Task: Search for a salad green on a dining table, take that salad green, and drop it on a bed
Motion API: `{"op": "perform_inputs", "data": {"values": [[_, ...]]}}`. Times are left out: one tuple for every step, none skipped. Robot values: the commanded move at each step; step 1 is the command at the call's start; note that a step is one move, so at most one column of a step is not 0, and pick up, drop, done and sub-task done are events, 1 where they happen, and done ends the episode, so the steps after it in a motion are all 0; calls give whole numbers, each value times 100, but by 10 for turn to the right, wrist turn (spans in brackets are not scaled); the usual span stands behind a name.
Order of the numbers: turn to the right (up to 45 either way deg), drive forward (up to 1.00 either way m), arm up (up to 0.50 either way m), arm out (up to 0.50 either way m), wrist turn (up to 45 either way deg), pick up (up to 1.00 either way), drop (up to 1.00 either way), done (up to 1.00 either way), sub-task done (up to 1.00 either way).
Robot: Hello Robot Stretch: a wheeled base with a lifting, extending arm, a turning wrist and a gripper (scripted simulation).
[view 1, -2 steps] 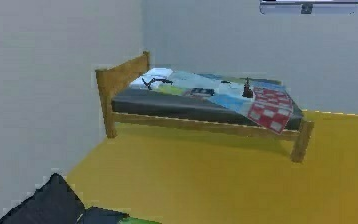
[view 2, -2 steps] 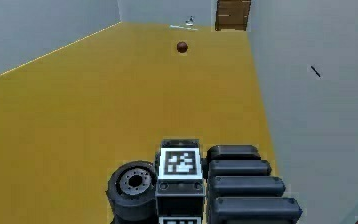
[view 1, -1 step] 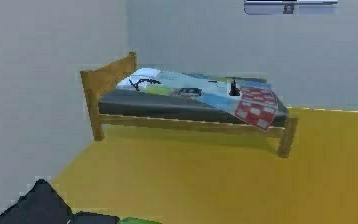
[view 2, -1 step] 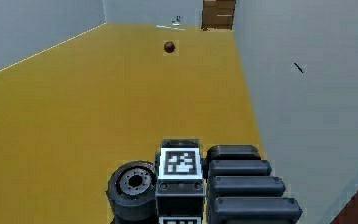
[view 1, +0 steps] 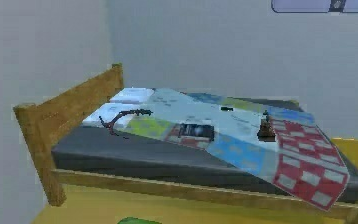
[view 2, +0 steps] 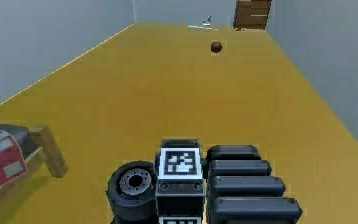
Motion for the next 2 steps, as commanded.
{"op": "perform_inputs", "data": {"values": [[0,75,0,0,0,0,0,0,0],[240,0,0,0,0,0,0,0,0]]}}
